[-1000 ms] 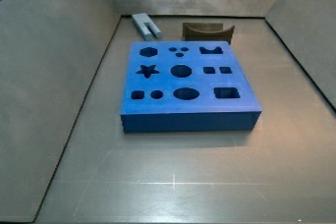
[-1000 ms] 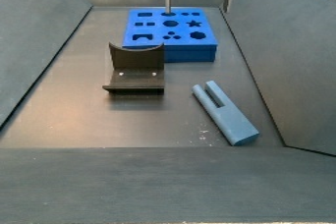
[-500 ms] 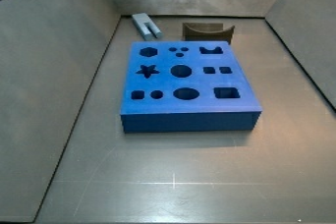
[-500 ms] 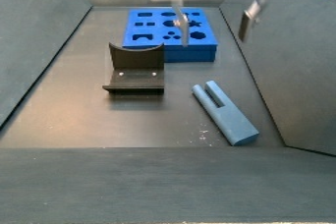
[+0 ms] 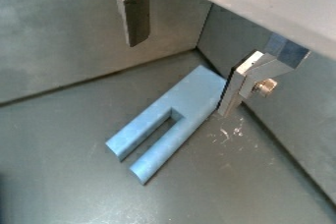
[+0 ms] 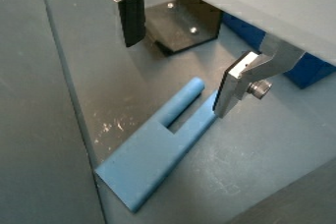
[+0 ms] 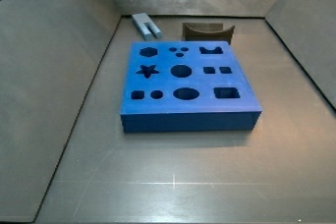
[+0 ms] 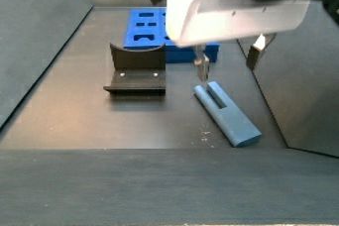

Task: Pick up the square-circle object. Move up. Rotate the square-circle object. Place the square-circle object on the fixture. Regrasp the square-circle object. Move to above the board. Insert the square-circle object.
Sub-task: Pick up the square-circle object.

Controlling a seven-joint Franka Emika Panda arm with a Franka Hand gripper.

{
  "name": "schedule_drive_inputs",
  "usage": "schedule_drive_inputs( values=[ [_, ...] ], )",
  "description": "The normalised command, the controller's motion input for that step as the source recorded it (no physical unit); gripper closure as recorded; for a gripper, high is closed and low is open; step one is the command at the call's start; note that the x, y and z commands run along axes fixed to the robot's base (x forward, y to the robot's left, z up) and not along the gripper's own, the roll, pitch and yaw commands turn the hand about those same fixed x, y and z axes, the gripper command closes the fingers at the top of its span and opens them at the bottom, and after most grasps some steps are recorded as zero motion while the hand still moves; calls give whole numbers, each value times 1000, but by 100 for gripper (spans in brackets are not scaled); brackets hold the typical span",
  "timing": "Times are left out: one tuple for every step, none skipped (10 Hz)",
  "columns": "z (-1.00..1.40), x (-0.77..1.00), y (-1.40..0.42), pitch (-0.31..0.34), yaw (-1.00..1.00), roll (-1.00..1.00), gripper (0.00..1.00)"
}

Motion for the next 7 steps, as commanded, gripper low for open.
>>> schedule_drive_inputs(
  values=[
    [-791, 0, 0, -101, -83, -161, 0],
    [-677, 0, 0, -120, -109, -220, 0],
    [-629, 0, 0, -130, -89, -244, 0],
    [-331, 9, 54, -187, -6, -396, 0],
    [-3, 0, 149, -249, 0, -500, 0],
    [-74, 29, 251, -211, 40, -500, 0],
    [-157, 0, 329, -186, 29, -500, 0]
  ],
)
